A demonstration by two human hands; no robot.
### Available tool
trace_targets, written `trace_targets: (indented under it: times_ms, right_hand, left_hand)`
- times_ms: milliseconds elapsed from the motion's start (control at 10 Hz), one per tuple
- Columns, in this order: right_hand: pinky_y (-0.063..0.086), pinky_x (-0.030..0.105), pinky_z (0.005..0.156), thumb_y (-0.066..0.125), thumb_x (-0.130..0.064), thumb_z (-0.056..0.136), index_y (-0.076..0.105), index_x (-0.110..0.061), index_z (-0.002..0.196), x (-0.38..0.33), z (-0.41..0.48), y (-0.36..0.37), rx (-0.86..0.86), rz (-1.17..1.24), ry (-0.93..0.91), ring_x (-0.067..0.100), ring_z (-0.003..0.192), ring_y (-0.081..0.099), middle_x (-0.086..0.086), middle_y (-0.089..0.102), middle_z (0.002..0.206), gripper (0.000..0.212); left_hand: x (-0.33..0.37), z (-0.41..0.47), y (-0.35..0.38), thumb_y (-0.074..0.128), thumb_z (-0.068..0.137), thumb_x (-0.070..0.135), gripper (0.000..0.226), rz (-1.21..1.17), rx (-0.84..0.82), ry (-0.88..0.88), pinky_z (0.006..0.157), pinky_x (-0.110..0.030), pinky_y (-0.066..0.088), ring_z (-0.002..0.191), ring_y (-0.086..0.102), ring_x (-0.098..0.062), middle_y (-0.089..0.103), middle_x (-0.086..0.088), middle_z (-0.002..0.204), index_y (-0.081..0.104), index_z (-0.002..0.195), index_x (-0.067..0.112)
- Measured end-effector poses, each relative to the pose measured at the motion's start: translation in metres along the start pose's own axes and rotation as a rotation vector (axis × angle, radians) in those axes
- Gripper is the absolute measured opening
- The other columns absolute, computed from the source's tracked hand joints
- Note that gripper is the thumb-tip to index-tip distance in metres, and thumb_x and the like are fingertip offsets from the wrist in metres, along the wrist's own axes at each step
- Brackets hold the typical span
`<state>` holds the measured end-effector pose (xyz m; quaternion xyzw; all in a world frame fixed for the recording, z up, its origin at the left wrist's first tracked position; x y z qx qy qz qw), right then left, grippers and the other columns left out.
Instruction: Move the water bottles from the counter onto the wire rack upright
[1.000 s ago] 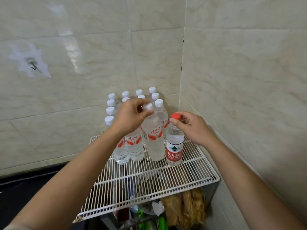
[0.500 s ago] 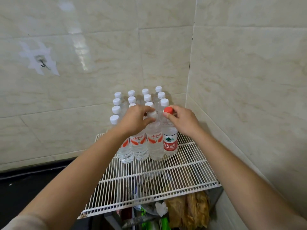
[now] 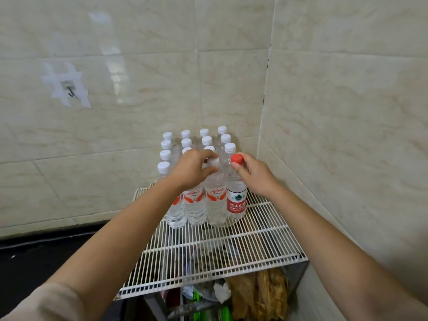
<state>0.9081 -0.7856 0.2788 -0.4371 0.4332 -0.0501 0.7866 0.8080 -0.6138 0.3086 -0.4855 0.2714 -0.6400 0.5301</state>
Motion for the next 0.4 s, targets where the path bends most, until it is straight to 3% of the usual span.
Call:
trace_targets:
  times_ms: [100, 200, 300, 400]
  right_hand:
    - [0.039, 0.049, 0.113, 0.046, -0.055, 0.1, 0.037, -0.021, 0.151, -0.005, -0.008, -0.006, -0.022, 0.072, 0.066, 0.026, 0.139, 0.045, 0.003, 0.048, 0.151, 0.061]
    - [0.027, 0.053, 0.12, 0.036, -0.07, 0.095, 0.019, -0.023, 0.16, -0.01, -0.022, -0.018, 0.042, 0.051, 0.109, 0.024, 0.151, 0.026, -0.001, 0.023, 0.166, 0.082]
    - [0.027, 0.051, 0.12, 0.037, -0.064, 0.099, 0.02, -0.024, 0.16, -0.014, -0.033, -0.031, 0.125, 0.011, 0.086, 0.022, 0.151, 0.027, -0.002, 0.023, 0.166, 0.075]
    - [0.029, 0.044, 0.121, 0.041, -0.059, 0.1, 0.026, -0.022, 0.158, -0.022, -0.035, -0.051, 0.291, 0.084, 0.027, 0.02, 0.149, 0.032, 0.001, 0.029, 0.164, 0.07]
  left_hand:
    - [-0.002, -0.009, -0.002, 0.073, 0.091, 0.032, 0.048, 0.057, 0.043, 0.073, 0.105, -0.035, 0.038, 0.126, 0.055, -0.028, 0.064, -0.009, 0.133, 0.062, 0.133, 0.012]
    - [-0.003, -0.039, -0.005, 0.064, 0.094, 0.043, 0.051, 0.118, 0.249, 0.088, 0.111, -0.042, 0.034, 0.134, 0.044, -0.03, 0.053, -0.011, 0.143, 0.057, 0.136, 0.014]
    - [-0.007, -0.086, 0.009, 0.054, 0.096, 0.046, 0.047, 0.108, 0.372, 0.055, 0.107, -0.044, 0.039, 0.131, 0.047, -0.028, 0.05, -0.01, 0.143, 0.057, 0.132, 0.015]
    - [-0.014, -0.138, 0.04, 0.048, 0.096, 0.054, 0.051, 0.094, 0.267, -0.06, 0.113, -0.044, 0.035, 0.135, 0.042, -0.024, 0.045, -0.006, 0.147, 0.054, 0.135, 0.021]
Point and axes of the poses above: each hand's wrist, its own z-axis towards the middle knuckle, its own y-axis out of the palm, x = y × z, the point moved 2 cm from there along z, towards the middle knuckle
